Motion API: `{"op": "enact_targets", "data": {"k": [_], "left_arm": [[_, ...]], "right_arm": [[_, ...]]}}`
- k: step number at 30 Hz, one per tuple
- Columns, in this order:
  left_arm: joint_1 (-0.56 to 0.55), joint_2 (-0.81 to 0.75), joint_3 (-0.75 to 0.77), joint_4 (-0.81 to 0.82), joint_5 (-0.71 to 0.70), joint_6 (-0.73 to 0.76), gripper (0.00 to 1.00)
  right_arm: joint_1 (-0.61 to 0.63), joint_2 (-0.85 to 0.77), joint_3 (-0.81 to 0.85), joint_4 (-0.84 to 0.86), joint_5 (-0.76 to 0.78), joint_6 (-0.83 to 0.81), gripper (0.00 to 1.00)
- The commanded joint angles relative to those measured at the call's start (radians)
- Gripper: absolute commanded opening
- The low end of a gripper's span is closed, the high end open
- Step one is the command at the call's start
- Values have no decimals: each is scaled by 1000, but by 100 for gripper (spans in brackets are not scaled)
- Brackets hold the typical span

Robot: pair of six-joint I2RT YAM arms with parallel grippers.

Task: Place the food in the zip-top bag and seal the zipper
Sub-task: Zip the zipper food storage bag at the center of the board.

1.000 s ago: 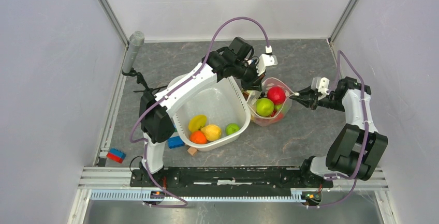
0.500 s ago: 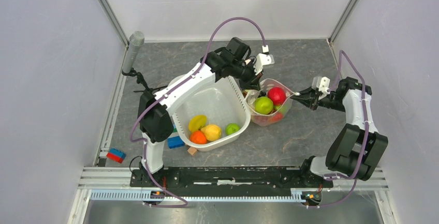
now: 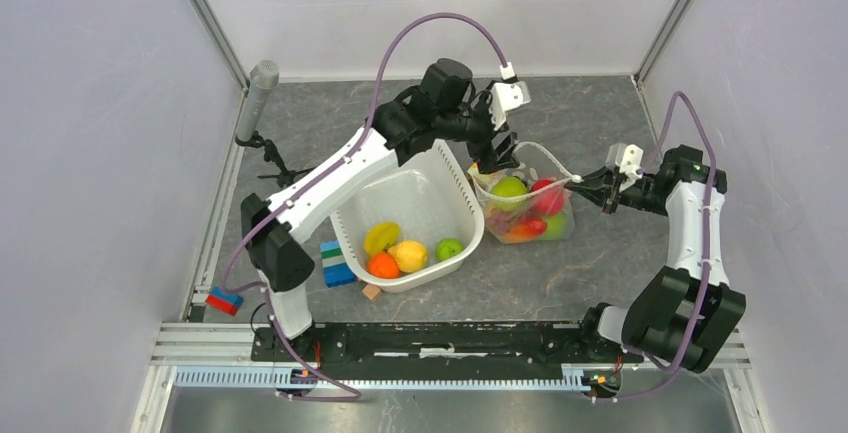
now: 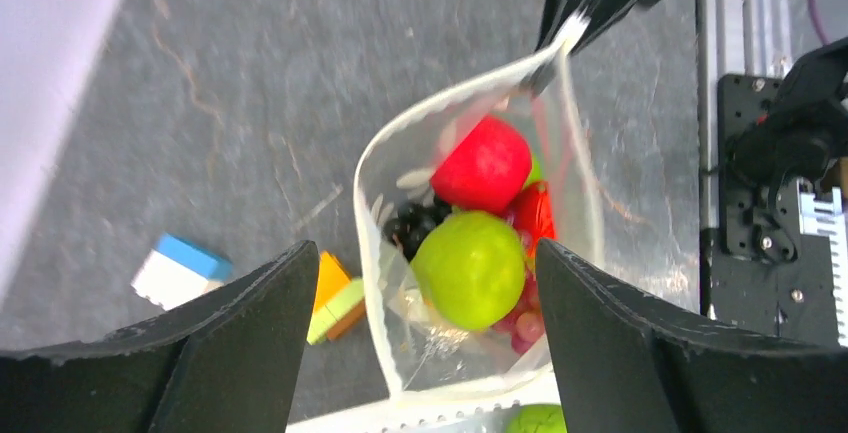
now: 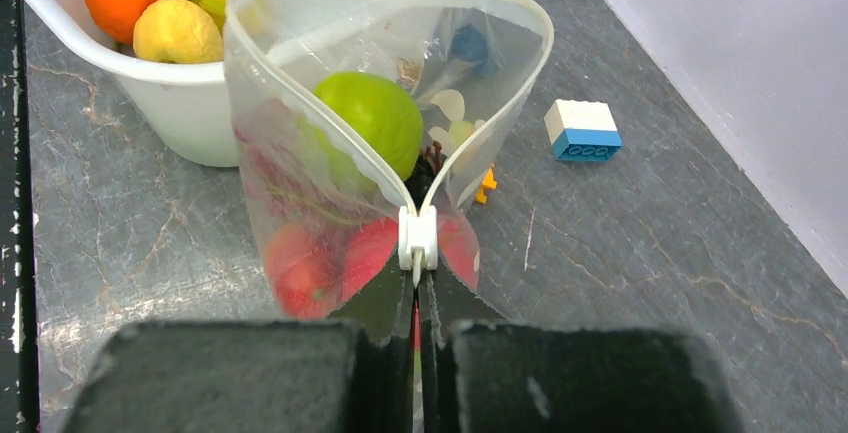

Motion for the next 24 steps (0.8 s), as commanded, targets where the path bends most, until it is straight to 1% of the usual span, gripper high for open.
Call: {"op": "enact_targets", "data": {"k": [1,5,8,11,18,24], "left_arm": [[-91,-73,43,130,-57,6,86],[-178,-1,107,78,-107,98,86],[-212,48,138,75,-81,129,85],[-233,96,180,75,-50,159,80],[-246,161,226,82,-35,208,61],[-246,186,243,97,-27,206,57]], "right_arm": [[-5,-35,21,-6,-30,48,0],[-5,-46,3,-5,-35,47,0],[-5,-54,0,-7,-37,47,0],[-5,-67,-14,-3,-37,42,0],[-5,-86,-28,20,-30,55,0],[-5,-103,-45,48,-27,71,0]]}}
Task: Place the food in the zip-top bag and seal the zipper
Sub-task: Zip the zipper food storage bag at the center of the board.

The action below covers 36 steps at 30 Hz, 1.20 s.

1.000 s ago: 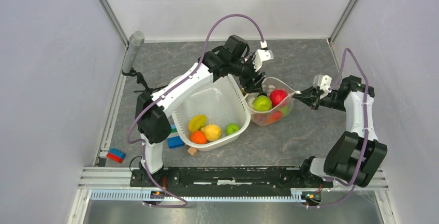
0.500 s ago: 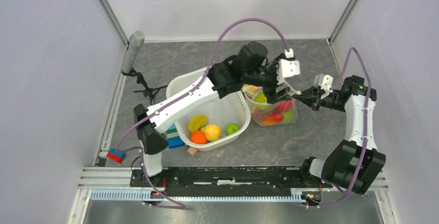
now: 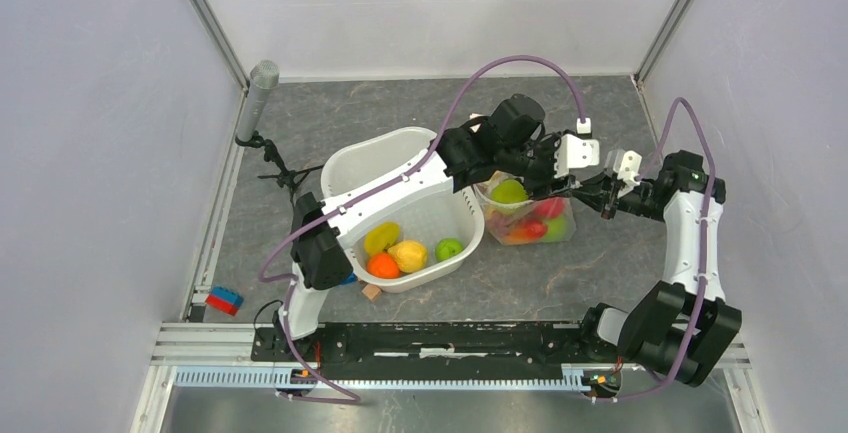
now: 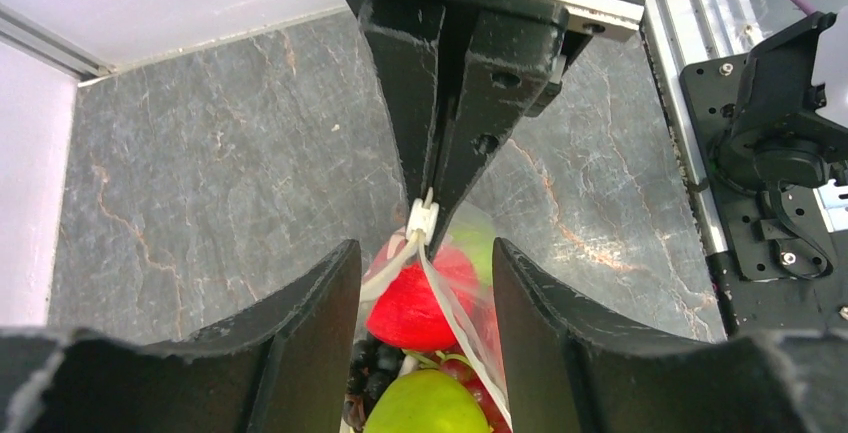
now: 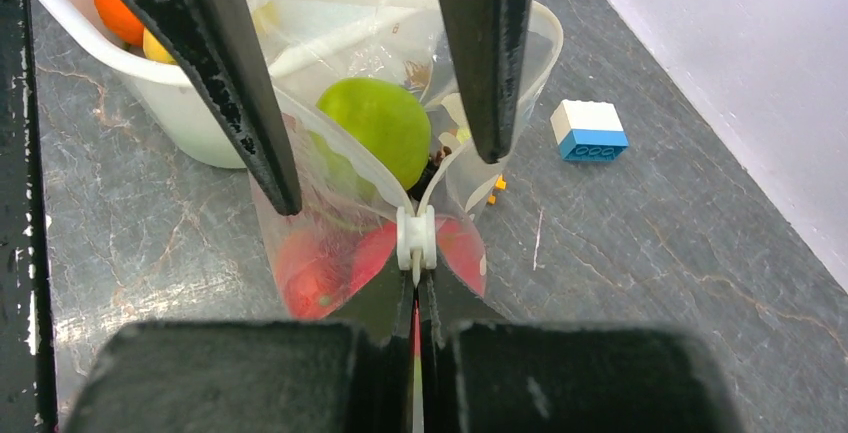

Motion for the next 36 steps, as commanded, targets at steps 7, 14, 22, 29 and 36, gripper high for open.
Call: {"op": "enact_targets", "data": {"k": [7,14,22,29,36], "left_arm": [[-9,30,73,57,47,34,49],[-10,56,103,10,71,59,38],[-12,74,117,-7,70,66,24],[-11,76,106,-10,51,63,23],[-14,88,113,-7,53,52,31]], "right_arm": [[-5,-42,-15,51,-24,45,0],[-4,-60,-24,109,-19,111,0],[-3,-115,-69,300,8,316,0],[4,-237,-204,753,91,768,0],[8,-303,-290,977,77,942,0]]}}
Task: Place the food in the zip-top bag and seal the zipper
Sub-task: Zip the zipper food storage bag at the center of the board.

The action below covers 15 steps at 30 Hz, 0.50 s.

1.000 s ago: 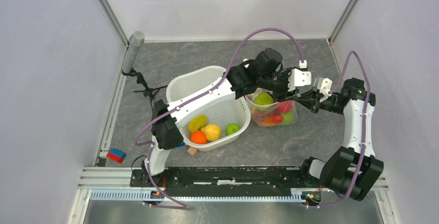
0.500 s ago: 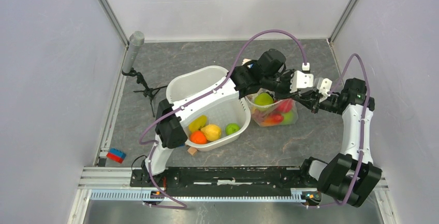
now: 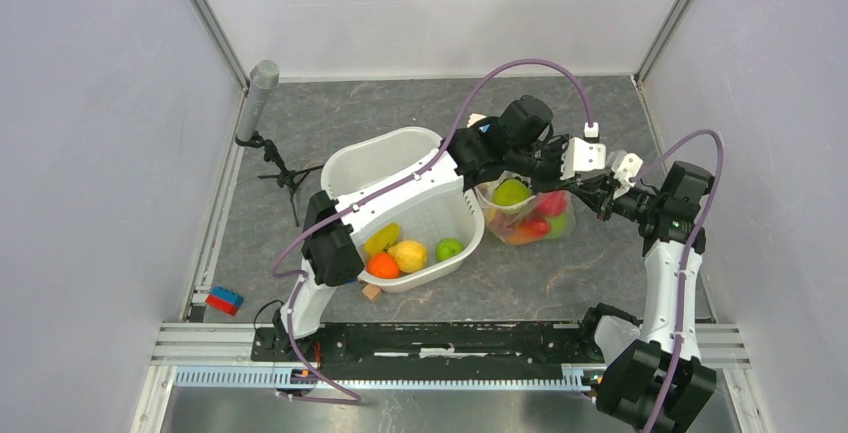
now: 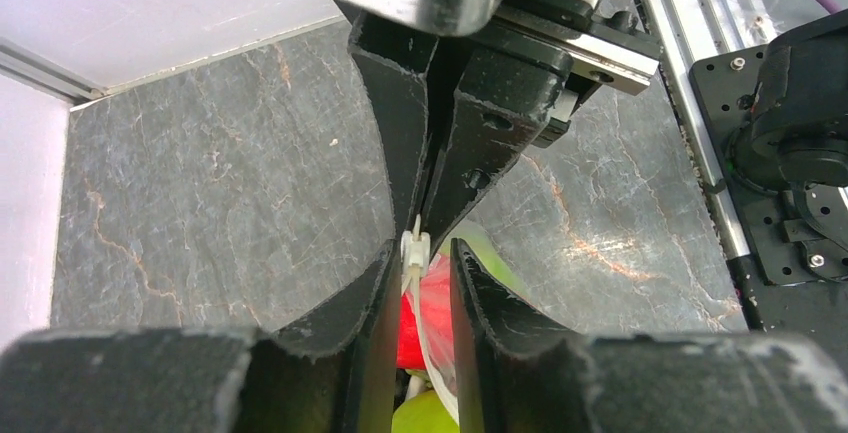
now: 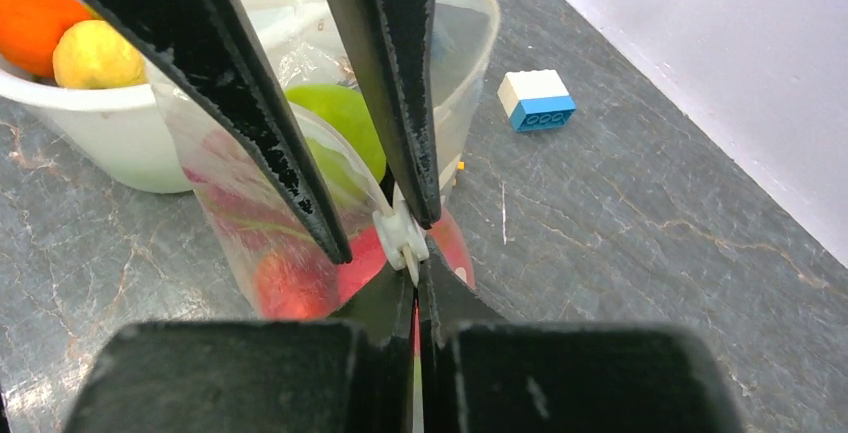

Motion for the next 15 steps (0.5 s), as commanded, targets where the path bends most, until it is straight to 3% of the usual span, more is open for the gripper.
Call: {"op": "enact_targets", "data": {"k": [1,8,12,14,15], "left_arm": [[-9,14,42,-3,21,12,31],[-8,20,42,-2,7,13,32],[-8,20,40,21,-10,7,41],[-9,19,38,34,-31,8,52],[-9,15,36,41,-39,10,52]], "right_arm": [[3,-16,5,193,0,145,0],[4,-5,22,118,-25,65,0],[10,-5,25,93,-27,41,0],[12,-3,29,78,-22,29,0],[13,-1,30,72,-22,23,0]]}}
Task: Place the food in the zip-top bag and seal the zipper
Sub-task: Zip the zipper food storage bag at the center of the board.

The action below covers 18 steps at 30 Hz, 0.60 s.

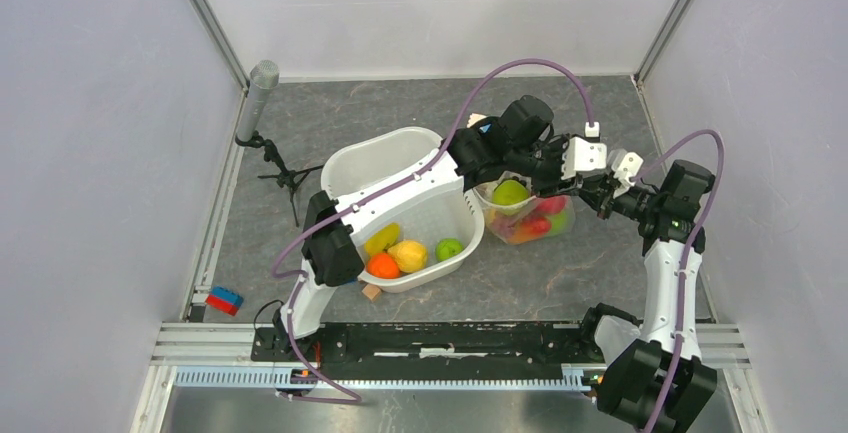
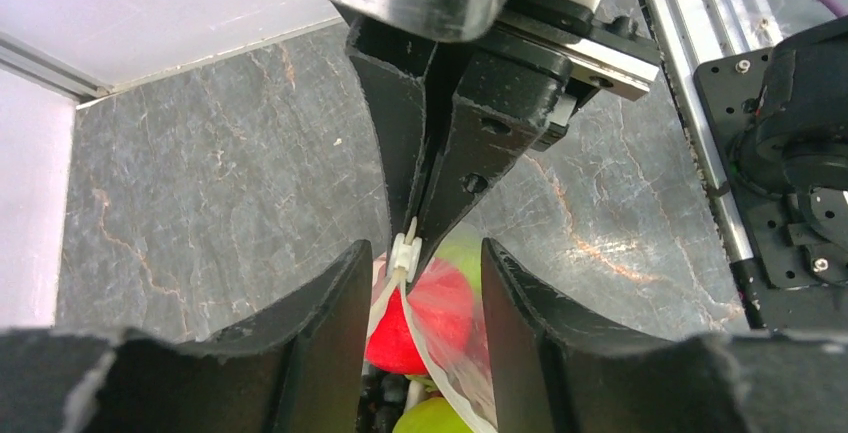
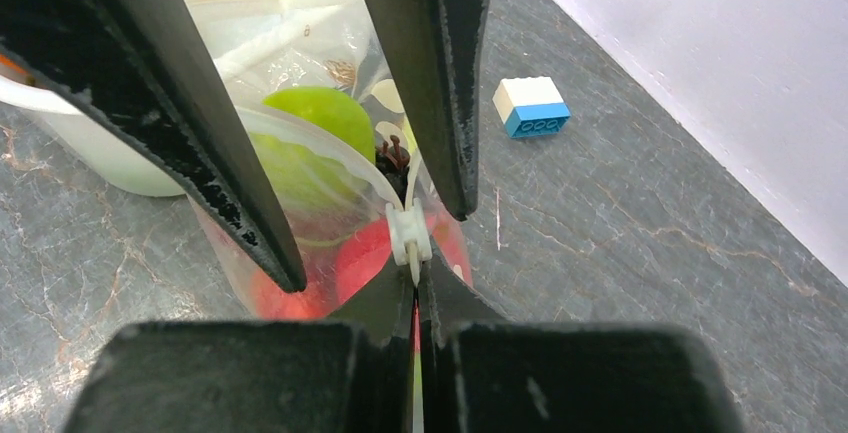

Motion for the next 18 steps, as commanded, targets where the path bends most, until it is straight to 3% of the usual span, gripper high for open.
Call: {"op": "enact_targets", "data": {"k": [1,8,11,15,18], "left_arm": [[-8,12,31,38,-35,17,49],[-7,16,32,32,-43,21,46],[-7,17,32,18,-55,29,58],[-7,24,44,-16,-35,51,60],[-7,34,64,-58,-20,69,53]], "right_arm": [[9,2,40,-5,-18,-34,0],[18,6,47,-45,-22,-78,0],[22,5,50,-63,-25,-100,0],[26,6,58,-104,-27,-149,0],[27,6,60,-116,-27,-163,0]]}}
